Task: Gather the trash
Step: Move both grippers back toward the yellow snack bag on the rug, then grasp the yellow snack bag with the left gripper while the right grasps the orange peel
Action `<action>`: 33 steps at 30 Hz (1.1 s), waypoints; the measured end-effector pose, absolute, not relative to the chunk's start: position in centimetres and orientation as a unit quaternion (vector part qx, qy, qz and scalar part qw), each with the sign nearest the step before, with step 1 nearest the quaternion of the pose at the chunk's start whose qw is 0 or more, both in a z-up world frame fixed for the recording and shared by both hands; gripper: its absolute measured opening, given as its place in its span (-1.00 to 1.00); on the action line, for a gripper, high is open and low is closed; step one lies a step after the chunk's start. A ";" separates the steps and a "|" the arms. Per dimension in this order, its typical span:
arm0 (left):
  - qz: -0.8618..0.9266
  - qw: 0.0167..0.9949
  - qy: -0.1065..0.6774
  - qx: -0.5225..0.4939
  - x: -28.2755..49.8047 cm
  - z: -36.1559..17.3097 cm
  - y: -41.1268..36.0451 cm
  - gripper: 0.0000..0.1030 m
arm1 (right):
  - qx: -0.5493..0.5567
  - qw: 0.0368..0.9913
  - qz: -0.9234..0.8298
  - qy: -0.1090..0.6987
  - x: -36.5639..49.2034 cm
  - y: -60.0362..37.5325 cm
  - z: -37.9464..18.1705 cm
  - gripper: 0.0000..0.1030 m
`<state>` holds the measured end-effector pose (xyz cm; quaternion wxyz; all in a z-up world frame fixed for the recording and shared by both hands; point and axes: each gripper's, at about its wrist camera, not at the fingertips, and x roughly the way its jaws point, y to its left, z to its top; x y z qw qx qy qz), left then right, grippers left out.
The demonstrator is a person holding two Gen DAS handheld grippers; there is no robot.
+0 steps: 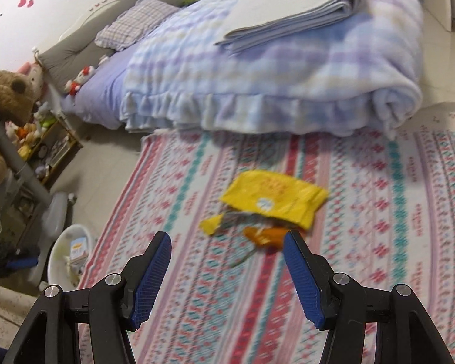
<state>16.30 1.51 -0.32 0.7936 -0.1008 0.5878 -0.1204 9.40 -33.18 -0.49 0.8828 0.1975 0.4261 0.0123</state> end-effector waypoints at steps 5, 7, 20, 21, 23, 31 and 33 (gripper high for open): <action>-0.149 0.810 0.563 -0.062 14.5 2.7 -2.6 -0.13 | 0.111 0.876 0.001 0.469 12.2 -32.7 -3.5 0.29; -0.154 0.819 0.551 -0.050 14.3 3.8 -3.8 -0.13 | 0.090 0.869 0.020 0.487 13.4 -31.9 -5.0 0.29; -0.180 0.824 0.536 -0.037 15.3 6.9 -8.5 0.38 | 0.046 0.835 0.043 0.546 17.1 -30.3 -10.9 -0.91; -0.170 0.824 0.540 -0.034 16.3 6.0 -9.1 0.38 | 0.058 0.836 0.045 0.544 16.8 -30.6 -10.0 -0.93; -0.172 0.815 0.552 -0.028 18.3 3.8 -10.6 0.38 | 0.066 0.843 0.045 0.532 16.3 -30.7 -8.3 -0.95; -0.222 0.775 0.589 -0.051 25.5 -5.6 -18.2 0.38 | 0.100 0.847 0.047 0.521 14.5 -31.9 -6.1 -0.64; -0.226 0.771 0.594 -0.042 26.6 -7.3 -20.1 0.38 | 0.095 0.832 0.026 0.546 14.4 -32.4 -7.5 -0.18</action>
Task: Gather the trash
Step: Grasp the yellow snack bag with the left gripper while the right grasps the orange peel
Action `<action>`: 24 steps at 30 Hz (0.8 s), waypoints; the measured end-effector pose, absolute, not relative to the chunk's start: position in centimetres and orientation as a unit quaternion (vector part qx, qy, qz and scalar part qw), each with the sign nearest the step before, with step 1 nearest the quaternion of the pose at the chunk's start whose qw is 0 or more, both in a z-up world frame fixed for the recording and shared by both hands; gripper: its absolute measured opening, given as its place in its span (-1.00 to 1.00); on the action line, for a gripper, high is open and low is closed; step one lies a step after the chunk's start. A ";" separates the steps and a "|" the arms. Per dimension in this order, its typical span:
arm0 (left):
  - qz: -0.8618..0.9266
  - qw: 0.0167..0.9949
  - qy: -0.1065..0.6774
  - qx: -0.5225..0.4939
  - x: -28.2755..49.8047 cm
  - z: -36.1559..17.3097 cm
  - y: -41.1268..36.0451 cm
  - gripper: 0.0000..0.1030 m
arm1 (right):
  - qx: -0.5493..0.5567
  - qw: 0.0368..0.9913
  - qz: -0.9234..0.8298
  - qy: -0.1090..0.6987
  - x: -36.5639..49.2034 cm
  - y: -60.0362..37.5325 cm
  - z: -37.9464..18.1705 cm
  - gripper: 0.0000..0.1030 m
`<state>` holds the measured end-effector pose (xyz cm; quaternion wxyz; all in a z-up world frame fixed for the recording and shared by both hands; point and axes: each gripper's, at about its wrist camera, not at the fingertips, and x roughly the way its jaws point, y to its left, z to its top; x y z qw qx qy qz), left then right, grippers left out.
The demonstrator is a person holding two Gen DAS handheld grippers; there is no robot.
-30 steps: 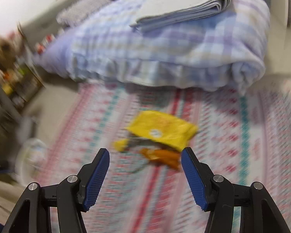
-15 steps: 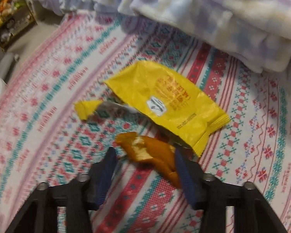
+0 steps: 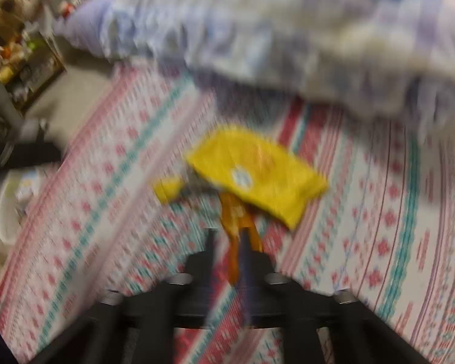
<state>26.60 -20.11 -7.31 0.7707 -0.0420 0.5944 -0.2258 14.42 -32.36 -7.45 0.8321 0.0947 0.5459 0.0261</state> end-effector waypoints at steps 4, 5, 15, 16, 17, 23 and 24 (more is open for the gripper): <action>-0.212 0.758 0.614 -0.056 28.5 -11.1 -22.0 0.37 | 0.143 0.828 0.002 0.542 14.0 -34.8 -6.7 -0.17; -0.210 0.753 0.620 -0.069 28.8 -11.8 -22.2 0.37 | 0.151 0.829 0.003 0.538 13.8 -35.2 -6.4 -0.13; -0.208 0.776 0.592 -0.067 27.8 -11.3 -21.8 -0.94 | 0.132 0.818 0.014 0.560 14.1 -34.8 -7.3 0.03; -0.208 0.776 0.591 -0.074 27.8 -10.9 -21.2 -0.94 | 0.131 0.817 0.014 0.561 14.1 -34.9 -7.5 0.03; -0.206 0.776 0.591 -0.083 27.8 -10.4 -20.4 -0.94 | 0.131 0.816 0.014 0.563 14.1 -34.9 -7.7 0.03; -0.189 0.797 0.564 -0.107 27.4 -6.7 -14.6 -0.95 | 0.114 0.815 0.027 0.568 14.8 -33.7 -8.5 0.04; -0.185 0.799 0.562 -0.108 27.3 -6.2 -13.7 -0.95 | 0.110 0.814 0.030 0.569 15.0 -33.3 -8.7 0.06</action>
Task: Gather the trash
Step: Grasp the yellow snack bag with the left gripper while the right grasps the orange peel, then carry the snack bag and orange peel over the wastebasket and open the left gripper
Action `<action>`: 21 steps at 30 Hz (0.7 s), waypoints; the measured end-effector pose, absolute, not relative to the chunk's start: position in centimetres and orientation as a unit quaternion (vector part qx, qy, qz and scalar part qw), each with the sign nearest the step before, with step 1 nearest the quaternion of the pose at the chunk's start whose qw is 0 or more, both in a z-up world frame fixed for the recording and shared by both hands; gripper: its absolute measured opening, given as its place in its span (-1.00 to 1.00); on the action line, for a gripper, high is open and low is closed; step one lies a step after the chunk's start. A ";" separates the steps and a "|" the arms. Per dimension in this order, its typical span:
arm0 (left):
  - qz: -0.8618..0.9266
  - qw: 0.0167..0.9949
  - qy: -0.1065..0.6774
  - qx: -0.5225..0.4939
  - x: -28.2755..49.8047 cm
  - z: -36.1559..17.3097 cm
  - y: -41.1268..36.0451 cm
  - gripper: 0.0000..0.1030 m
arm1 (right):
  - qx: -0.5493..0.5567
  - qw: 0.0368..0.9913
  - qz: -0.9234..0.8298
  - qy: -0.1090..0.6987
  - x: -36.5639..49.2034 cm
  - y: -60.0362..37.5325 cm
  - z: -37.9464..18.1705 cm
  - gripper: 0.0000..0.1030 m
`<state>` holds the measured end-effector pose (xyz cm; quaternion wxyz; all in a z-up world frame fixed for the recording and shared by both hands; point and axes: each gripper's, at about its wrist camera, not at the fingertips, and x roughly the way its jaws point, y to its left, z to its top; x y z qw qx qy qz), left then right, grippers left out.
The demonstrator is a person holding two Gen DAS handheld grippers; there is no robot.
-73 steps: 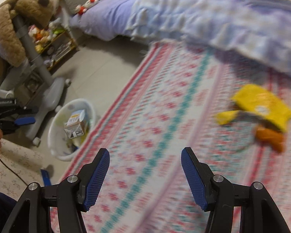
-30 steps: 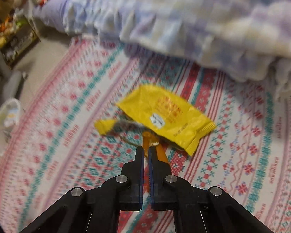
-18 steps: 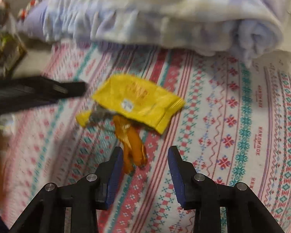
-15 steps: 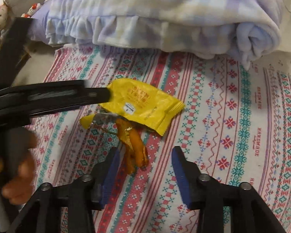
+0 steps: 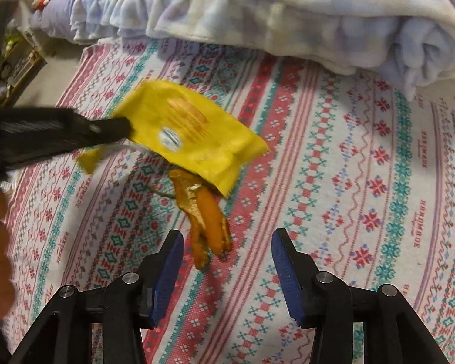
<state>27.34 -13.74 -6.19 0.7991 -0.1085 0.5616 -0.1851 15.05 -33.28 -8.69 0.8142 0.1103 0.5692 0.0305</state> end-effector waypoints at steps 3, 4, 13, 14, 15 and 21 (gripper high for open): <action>-0.171 0.808 0.552 -0.111 26.9 -4.3 -10.5 -0.95 | 0.094 0.812 0.042 0.575 15.7 -32.0 -9.5 0.14; -0.163 0.812 0.550 -0.109 26.6 -3.7 -9.5 -0.96 | 0.088 0.811 0.044 0.577 15.9 -31.6 -9.8 0.14; -0.113 0.824 0.548 -0.088 21.6 -1.1 -0.3 -0.95 | 0.050 0.808 0.026 0.587 17.0 -29.4 -12.1 0.23; -0.112 0.824 0.546 -0.096 21.2 -0.9 0.9 -0.95 | 0.044 0.813 0.024 0.581 17.0 -29.2 -12.1 0.11; -0.108 0.827 0.541 -0.105 20.5 -0.6 2.7 -0.95 | 0.037 0.814 0.022 0.579 17.1 -29.0 -12.0 -0.10; -0.062 0.830 0.529 -0.166 20.1 -0.8 11.6 -0.96 | 0.060 0.842 0.020 0.536 16.5 -27.8 -7.8 -0.77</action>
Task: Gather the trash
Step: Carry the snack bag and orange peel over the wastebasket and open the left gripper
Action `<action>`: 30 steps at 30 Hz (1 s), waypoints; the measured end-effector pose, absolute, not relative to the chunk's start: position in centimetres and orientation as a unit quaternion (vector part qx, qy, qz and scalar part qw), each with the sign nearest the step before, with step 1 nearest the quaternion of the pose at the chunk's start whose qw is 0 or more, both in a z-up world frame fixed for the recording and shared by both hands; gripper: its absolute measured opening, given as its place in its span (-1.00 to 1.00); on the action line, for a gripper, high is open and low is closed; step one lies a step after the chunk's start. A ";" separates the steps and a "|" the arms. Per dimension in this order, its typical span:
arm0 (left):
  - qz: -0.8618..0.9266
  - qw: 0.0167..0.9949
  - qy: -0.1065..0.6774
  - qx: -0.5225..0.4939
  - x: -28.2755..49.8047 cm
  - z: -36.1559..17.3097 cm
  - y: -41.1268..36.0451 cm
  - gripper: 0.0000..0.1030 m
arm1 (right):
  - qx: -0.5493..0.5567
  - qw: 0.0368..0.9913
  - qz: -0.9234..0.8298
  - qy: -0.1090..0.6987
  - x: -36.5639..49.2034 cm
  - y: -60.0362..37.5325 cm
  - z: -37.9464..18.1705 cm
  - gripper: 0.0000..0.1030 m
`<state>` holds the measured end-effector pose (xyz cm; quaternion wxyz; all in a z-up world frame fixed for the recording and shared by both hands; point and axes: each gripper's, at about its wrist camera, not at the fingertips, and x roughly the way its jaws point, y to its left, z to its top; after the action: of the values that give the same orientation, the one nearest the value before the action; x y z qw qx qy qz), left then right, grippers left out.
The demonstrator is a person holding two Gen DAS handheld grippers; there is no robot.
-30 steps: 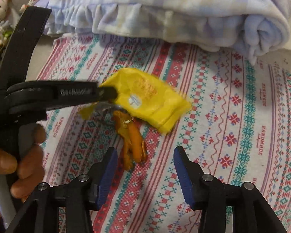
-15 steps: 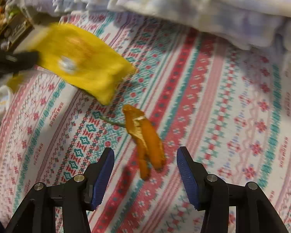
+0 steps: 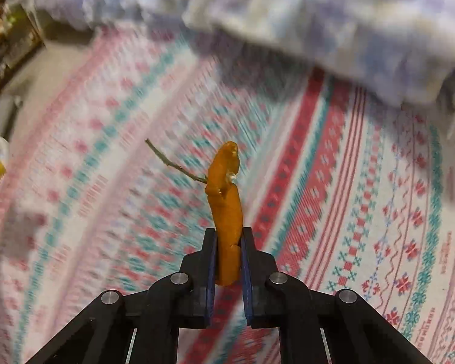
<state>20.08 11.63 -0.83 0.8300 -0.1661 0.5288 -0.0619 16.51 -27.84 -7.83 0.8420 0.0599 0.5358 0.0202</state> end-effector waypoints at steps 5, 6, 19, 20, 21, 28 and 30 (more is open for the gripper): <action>-0.028 0.832 0.520 -0.191 20.4 -1.4 17.0 -0.95 | 0.073 0.850 0.037 0.521 16.1 -26.2 -6.0 -0.77; -0.027 0.832 0.519 -0.194 20.4 -1.5 17.9 -0.95 | 0.075 0.851 0.040 0.519 15.9 -25.7 -5.8 -0.77; -0.005 0.806 0.559 -0.195 21.1 -4.5 23.8 -0.95 | 0.057 0.853 0.114 0.507 15.6 -15.9 -3.3 -0.77; -0.004 0.806 0.559 -0.195 21.0 -4.5 24.1 -0.95 | 0.053 0.852 0.121 0.507 15.6 -15.0 -3.2 -0.77; -0.001 0.807 0.559 -0.190 21.0 -4.5 24.4 -0.95 | 0.052 0.851 0.128 0.507 15.6 -14.3 -3.1 -0.77; -0.010 0.805 0.573 -0.152 21.2 -5.3 24.6 -0.95 | 0.057 0.837 0.181 0.514 15.8 -9.1 -3.4 -0.77; -0.013 0.806 0.579 -0.125 21.3 -5.6 24.2 -0.95 | 0.050 0.834 0.185 0.517 16.0 -7.6 -3.6 -0.77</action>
<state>21.30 24.21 -5.60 0.8056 -0.1246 0.5790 -0.0133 15.98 -7.65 -3.58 0.8343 0.0500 0.5168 0.1855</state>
